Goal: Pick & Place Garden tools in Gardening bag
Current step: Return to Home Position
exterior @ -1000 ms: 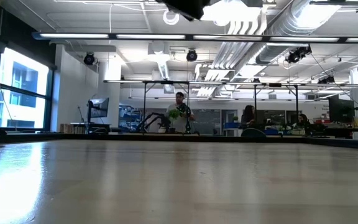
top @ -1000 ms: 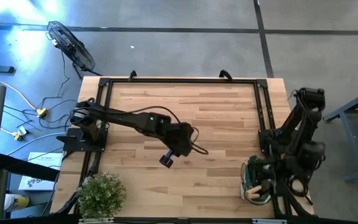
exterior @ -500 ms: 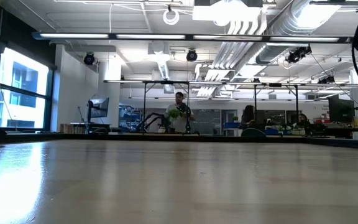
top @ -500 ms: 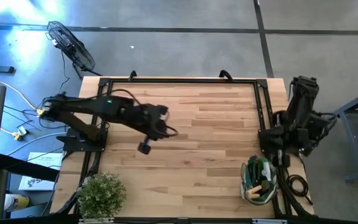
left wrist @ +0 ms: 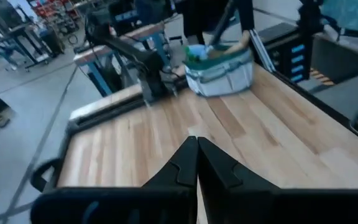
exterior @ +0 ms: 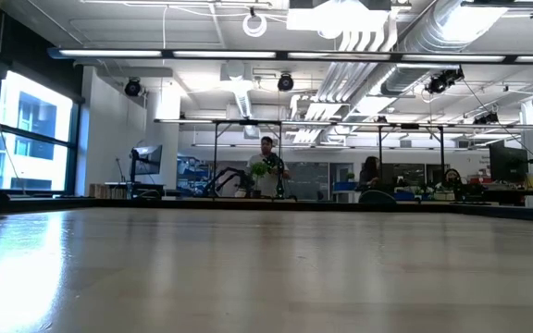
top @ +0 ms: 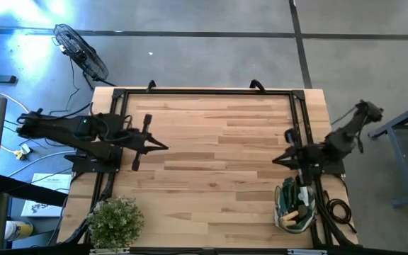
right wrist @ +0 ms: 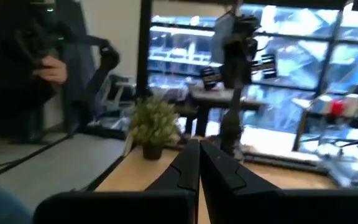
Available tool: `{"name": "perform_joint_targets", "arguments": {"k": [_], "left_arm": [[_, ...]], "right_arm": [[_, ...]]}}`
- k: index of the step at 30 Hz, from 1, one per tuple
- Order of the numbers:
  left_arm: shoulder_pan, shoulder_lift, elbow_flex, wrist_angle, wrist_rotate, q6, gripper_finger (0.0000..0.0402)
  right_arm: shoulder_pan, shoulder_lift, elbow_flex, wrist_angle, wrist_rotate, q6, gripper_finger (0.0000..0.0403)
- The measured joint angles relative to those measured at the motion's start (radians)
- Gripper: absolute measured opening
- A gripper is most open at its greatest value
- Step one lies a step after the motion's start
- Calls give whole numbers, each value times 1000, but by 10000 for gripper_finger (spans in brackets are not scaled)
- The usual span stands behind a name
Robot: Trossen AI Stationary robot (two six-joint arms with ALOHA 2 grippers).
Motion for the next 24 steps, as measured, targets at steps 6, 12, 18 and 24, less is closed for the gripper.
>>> {"name": "perform_joint_targets", "arguments": {"k": [6,12,18,24], "left_arm": [[0,-143,-209,141,95,-48,0],[0,-305,-317,154,116,-102,0],[-1,-470,-413,142,78,-132,0],[0,-558,-483,121,68,-135,0]], "right_arm": [[-206,-9,-89,-30,-145,114,2],[-251,-116,-223,-41,-158,178,3],[-251,-274,-303,-40,-140,172,3],[-251,-387,-316,-95,-138,118,3]]}}
